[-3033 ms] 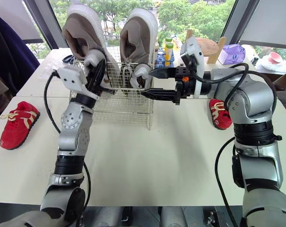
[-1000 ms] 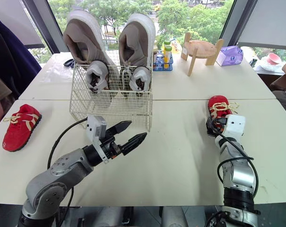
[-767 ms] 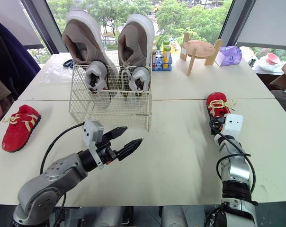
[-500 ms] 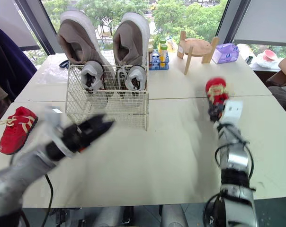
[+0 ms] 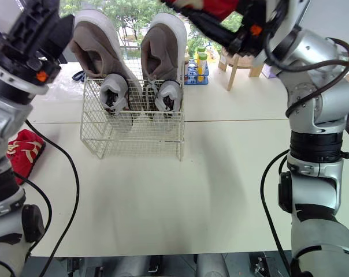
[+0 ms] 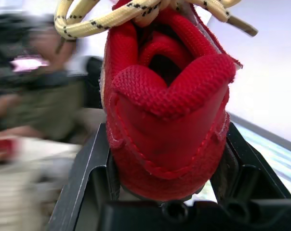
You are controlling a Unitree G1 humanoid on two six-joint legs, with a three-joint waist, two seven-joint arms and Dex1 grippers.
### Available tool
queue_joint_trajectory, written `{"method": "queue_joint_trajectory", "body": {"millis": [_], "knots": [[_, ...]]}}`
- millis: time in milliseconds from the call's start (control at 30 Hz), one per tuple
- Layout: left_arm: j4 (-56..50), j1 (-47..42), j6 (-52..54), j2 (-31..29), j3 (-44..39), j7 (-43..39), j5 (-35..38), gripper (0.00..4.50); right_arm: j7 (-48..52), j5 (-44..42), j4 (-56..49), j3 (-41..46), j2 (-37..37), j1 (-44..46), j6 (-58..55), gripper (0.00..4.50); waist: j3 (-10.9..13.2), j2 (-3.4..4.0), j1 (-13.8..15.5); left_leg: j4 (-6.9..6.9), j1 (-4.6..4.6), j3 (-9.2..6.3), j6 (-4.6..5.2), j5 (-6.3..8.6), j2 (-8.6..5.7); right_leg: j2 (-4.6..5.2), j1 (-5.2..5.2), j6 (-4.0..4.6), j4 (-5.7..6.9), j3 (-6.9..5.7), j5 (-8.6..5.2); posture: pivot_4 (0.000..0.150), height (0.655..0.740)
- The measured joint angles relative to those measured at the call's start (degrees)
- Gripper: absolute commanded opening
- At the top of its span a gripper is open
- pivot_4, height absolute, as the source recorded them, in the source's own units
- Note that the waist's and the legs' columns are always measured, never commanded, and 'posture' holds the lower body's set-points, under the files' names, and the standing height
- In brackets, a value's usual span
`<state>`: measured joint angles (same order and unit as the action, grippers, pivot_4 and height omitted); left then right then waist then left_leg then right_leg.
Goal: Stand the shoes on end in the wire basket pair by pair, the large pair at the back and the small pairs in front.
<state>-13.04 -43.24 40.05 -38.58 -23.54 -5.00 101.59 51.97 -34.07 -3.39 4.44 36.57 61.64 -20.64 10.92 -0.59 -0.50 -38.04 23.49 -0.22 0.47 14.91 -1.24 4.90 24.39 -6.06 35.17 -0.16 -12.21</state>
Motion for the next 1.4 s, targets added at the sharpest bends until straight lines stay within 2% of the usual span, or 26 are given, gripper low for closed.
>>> {"method": "queue_joint_trajectory", "body": {"millis": [167, 433, 533, 733, 767, 833, 1000, 1100, 1167, 1267, 1400], "knots": [[6.1, -3.5, 4.5, -3.1, 0.3, -2.7, 2.9, 4.5, 6.0, 3.7, 2.1, -3.3, 0.2, 0.6, 4.3, 1.94, 0.0, -0.04, 0.0, -0.02, -0.01, -0.01, -0.08, -0.05, -0.02, -0.04, 0.0, 0.0, 0.07, 0.0, 0.0, 0.15, 0.74], [13.9, -10.2, 16.9, -8.6, 7.1, -13.6, -2.2, 4.5, 11.9, 11.7, 9.2, -7.4, -0.1, 0.6, 14.0, 1.94, 0.0, -0.03, -0.3, 0.01, -0.02, 0.01, -0.13, -0.08, -0.02, -0.19, 0.06, 0.0, 0.08, 0.01, 0.0, 0.15, 0.74], [17.3, -12.0, 19.6, -9.2, 7.8, -17.7, -6.0, 3.63, 12.5, 13.1, 10.2, -7.5, -0.7, 0.6, 16.1, 1.94, 0.0, -0.03, -0.4, 0.03, -0.02, 0.01, -0.15, -0.09, 0.0, -0.21, 0.08, 0.0, 0.1, 0.01, 0.0, 0.15, 0.74], [21.0, -13.5, 21.8, -9.4, 8.2, -22.8, -12.2, 0.47, 12.5, 13.8, 9.6, -7.4, -1.3, 0.6, 17.0, 1.94, 0.0, -0.03, -0.3, 0.05, -0.02, 0.0, -0.18, -0.11, 0.09, -0.18, 0.1, 0.0, 0.1, 0.02, 0.0, 0.15, 0.74], [21.2, -13.6, 22.0, -9.4, 8.2, -23.3, -12.7, 0.13, 12.5, 13.7, 9.4, -7.3, -1.3, 0.6, 16.7, 1.94, 0.0, -0.03, -0.3, 0.05, -0.02, 0.0, -0.18, -0.11, 0.1, -0.18, 0.1, 0.0, 0.11, 0.02, 0.0, 0.15, 0.74], [21.2, -13.9, 22.1, -9.2, 8.0, -23.8, -13.9, 0.12, 12.4, 13.6, 9.0, -7.2, -1.4, 0.6, 15.7, 1.94, 0.0, -0.03, -0.2, 0.05, -0.02, -0.01, -0.21, -0.12, 0.1, -0.15, 0.1, 0.0, 0.11, 0.02, 0.0, 0.15, 0.74], [22.0, -14.6, 22.2, -6.4, 6.6, -23.0, -14.8, 0.12, 11.8, 12.3, 6.9, -6.4, -1.9, 0.3, 12.7, 4.34, 0.0, -0.03, -0.2, 0.05, -0.02, -0.03, -0.22, -0.12, 0.09, -0.12, 0.1, 0.0, 0.12, 0.02, 0.0, 0.15, 0.74], [21.6, -14.3, 22.1, -4.3, 4.7, -19.6, -13.9, 0.12, 9.5, 8.7, 4.2, -4.8, -2.3, -2.3, 7.0, 4.45, 0.0, -0.04, -0.2, 0.05, -0.01, -0.05, -0.22, -0.12, 0.09, -0.05, 0.1, 0.0, 0.14, 0.02, 0.01, 0.15, 0.74], [20.1, -12.4, 20.8, -2.2, 1.8, -16.0, -11.9, 0.12, 4.5, 3.3, 2.8, -0.2, -4.3, -5.9, 0.6, 4.45, 0.0, -0.05, -0.1, 0.05, -0.01, -0.06, -0.23, -0.12, 0.08, 0.1, 0.12, 0.0, 0.17, 0.0, 0.01, 0.15, 0.74], [16.7, -8.7, 14.8, 1.7, -5.1, -9.4, -8.0, 0.12, -9.4, -13.2, 1.2, 10.0, -12.1, -12.1, -13.1, 4.45, 0.0, -0.05, -0.3, 0.15, 0.02, -0.08, -0.34, -0.16, 0.1, 0.29, 0.23, 0.04, 0.19, 0.04, 0.04, 0.15, 0.74], [11.1, -6.8, 9.7, 8.0, -6.8, -3.8, -4.8, 0.12, -30.6, -36.3, -3.0, 16.8, -27.7, -12.5, -18.0, 4.45, 0.0, -0.02, -0.3, 0.41, 0.01, -0.09, -0.51, -0.26, 0.1, 0.28, 0.36, 0.06, 0.25, 0.04, 0.05, 0.15, 0.74]]}}
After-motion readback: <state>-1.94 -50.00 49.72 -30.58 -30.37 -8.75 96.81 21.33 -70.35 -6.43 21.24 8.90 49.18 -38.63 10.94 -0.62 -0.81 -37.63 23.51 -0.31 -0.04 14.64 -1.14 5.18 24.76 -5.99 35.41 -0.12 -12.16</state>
